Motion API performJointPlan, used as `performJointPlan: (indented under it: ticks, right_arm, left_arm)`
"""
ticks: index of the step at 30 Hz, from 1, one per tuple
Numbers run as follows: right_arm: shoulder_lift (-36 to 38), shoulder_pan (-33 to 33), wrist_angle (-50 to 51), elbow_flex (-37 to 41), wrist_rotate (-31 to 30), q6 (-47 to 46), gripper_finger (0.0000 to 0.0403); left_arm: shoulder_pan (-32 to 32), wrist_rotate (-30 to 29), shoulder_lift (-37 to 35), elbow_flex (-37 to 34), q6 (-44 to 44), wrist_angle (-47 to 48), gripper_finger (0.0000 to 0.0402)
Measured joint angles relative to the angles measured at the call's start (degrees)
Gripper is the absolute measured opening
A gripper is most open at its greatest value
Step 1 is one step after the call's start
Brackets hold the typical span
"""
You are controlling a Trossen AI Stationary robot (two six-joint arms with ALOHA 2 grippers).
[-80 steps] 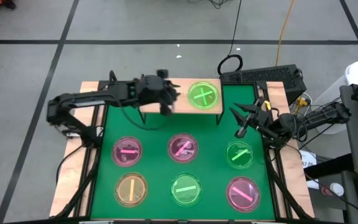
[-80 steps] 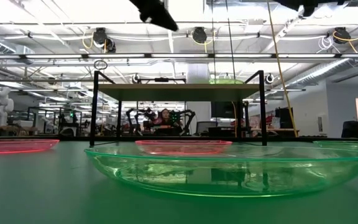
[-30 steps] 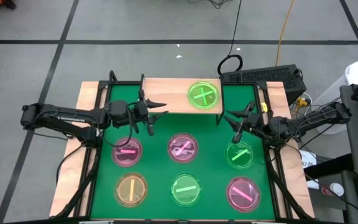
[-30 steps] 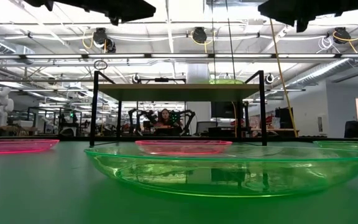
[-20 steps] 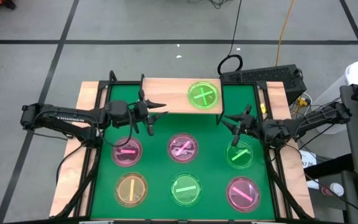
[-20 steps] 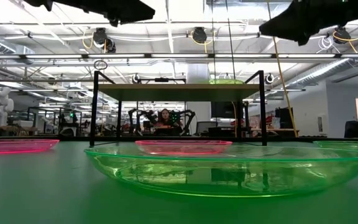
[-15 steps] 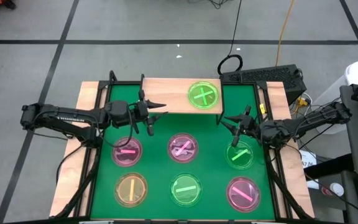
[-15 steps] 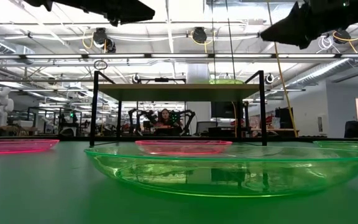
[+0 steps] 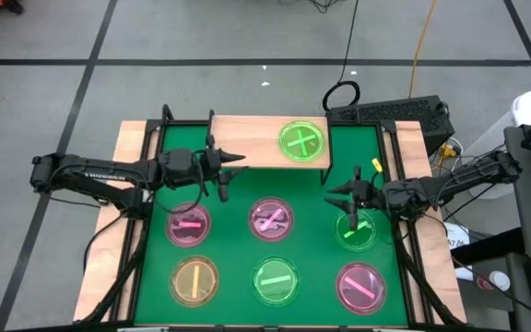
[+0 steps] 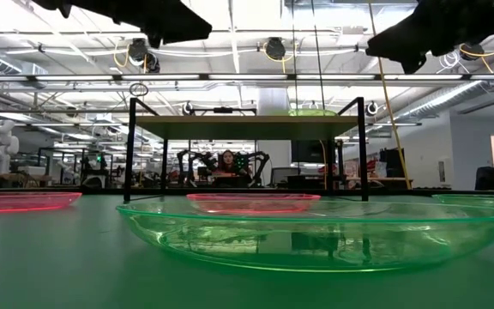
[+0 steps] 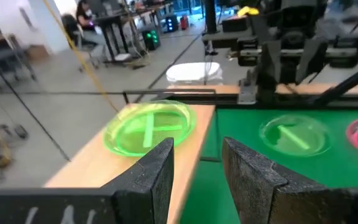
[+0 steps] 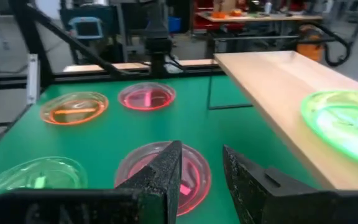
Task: Place and stack plates onto a shelf
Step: Stack the green plate on top of the green plate on the shelf
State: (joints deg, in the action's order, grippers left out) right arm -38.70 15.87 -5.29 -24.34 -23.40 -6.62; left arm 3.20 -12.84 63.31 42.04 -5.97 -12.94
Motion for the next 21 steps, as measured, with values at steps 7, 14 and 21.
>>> performJointPlan:
  ticks: [7,14,21]
  right_arm:
    - [-0.3,0.0,-0.4,0.0,1.1,-1.7,0.01]
    - [-1.9,0.0,-0.3,0.0,0.3,-2.1,0.01]
    - [-3.6,-0.9,3.8,0.0,-0.3,-4.6,0.01]
  left_arm:
    - [-2.1,2.1,0.0,0.0,2.2,-0.6,0.0143]
    - [-4.2,2.1,0.0,0.0,2.2,-0.6,0.0143]
    - [-4.5,1.8,2.8,0.0,3.1,-2.7,0.0143]
